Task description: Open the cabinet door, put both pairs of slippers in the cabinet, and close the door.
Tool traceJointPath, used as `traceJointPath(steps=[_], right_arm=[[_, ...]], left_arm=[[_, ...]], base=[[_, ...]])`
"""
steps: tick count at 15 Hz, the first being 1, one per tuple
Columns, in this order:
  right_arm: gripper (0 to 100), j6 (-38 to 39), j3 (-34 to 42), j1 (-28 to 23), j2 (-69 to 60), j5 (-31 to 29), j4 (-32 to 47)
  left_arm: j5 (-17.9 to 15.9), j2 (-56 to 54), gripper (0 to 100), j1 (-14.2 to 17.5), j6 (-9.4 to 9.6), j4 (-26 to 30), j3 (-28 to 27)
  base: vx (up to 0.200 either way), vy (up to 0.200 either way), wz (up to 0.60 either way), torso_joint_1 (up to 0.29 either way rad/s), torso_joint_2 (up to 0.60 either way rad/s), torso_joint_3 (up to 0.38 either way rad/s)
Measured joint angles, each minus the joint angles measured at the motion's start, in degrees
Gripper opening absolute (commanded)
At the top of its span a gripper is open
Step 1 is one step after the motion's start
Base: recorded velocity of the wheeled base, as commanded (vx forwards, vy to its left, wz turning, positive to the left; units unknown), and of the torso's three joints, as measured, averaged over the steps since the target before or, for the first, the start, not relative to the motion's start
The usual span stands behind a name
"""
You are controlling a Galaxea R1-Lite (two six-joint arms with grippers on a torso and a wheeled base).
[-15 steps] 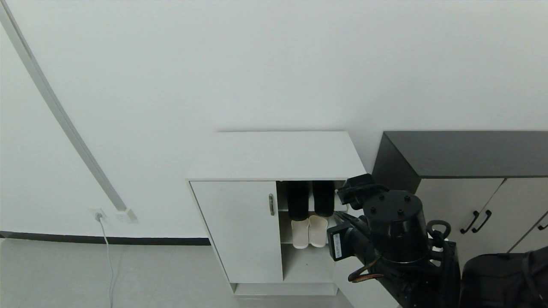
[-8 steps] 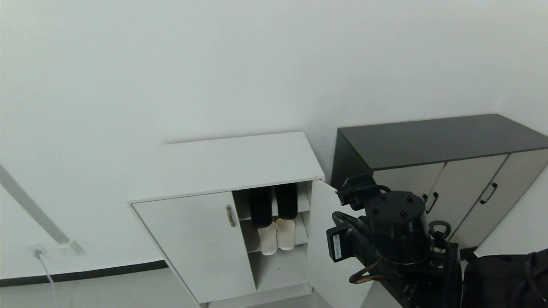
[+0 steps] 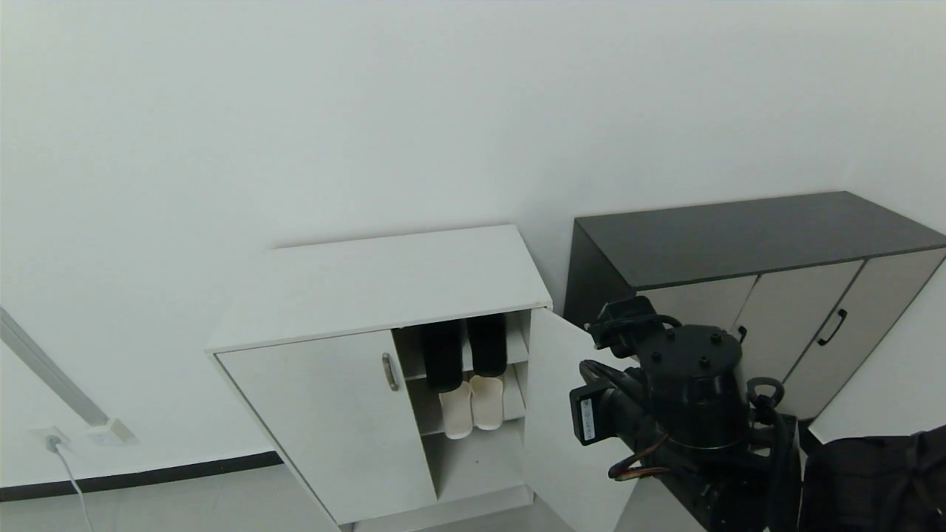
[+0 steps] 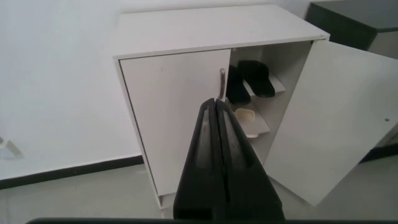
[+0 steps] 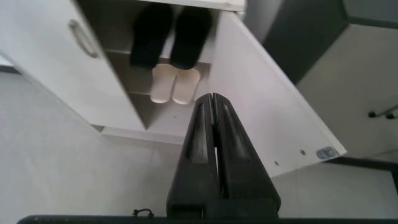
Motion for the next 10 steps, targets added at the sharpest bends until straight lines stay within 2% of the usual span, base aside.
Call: traceJointPath(steps=[1, 5, 8, 10], right_arm=[[0, 0.0, 0.0, 0.1, 0.0, 0.0, -0.2], [0, -1.4, 0.4, -1.0, 0.0, 0.0, -2.2], [0, -2.9, -0.8, -5.0, 0.0, 0.9, -2.6], [0, -3.2, -3.4, -8.6, 0.0, 4.5, -1.6]], left_arm=[[0.0, 0.0, 0, 0.1, 0.02, 0.0, 0.0], [-0.1, 0.0, 0, 0.1, 0.09, 0.0, 0.0], [-0.2, 0.0, 0, 0.0, 0.2, 0.0, 0.0], [-0.3, 0.0, 0, 0.1, 0.22, 0.0, 0.0]], base=[[-0.2, 0.0, 0.0, -0.012, 0.0, 0.007], [0.0, 0.0, 0.0, 0.0, 0.0, 0.0], [0.0, 0.0, 0.0, 0.0, 0.0, 0.0], [0.0, 0.0, 0.0, 0.0, 0.0, 0.0]])
